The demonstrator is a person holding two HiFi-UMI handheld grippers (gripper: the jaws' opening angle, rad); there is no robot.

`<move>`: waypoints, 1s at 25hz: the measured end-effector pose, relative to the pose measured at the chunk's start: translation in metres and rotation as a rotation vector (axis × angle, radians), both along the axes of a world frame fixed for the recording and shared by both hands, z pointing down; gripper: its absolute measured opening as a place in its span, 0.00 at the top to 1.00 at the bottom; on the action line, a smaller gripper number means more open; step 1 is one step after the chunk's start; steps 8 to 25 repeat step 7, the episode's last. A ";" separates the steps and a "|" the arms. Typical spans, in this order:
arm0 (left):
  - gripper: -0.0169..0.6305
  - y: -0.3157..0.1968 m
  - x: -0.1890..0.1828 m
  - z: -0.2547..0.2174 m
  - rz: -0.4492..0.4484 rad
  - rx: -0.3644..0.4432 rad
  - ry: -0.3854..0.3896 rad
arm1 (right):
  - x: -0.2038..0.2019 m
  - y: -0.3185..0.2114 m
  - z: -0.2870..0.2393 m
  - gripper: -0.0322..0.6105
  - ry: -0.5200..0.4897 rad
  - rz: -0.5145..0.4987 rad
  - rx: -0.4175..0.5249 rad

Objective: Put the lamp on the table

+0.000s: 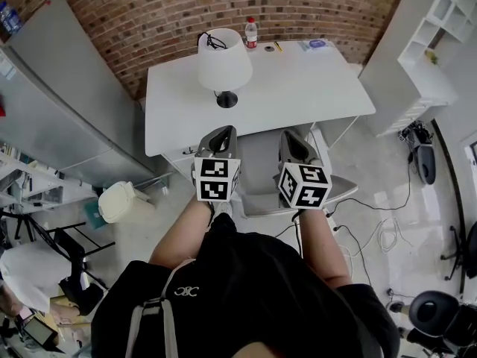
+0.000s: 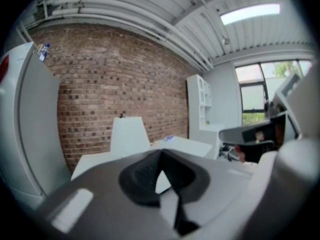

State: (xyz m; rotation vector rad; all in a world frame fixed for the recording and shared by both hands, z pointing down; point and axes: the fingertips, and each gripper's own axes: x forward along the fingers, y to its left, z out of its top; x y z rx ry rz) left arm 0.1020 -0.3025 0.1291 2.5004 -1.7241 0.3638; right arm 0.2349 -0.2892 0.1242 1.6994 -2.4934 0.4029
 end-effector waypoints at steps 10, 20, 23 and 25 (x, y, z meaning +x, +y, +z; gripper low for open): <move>0.97 0.012 0.004 0.007 0.018 -0.015 -0.002 | 0.001 0.009 0.003 0.95 -0.005 0.017 -0.002; 0.97 0.012 0.004 0.007 0.018 -0.015 -0.002 | 0.001 0.009 0.003 0.95 -0.005 0.017 -0.002; 0.97 0.012 0.004 0.007 0.018 -0.015 -0.002 | 0.001 0.009 0.003 0.95 -0.005 0.017 -0.002; 0.97 0.012 0.004 0.007 0.018 -0.015 -0.002 | 0.001 0.009 0.003 0.95 -0.005 0.017 -0.002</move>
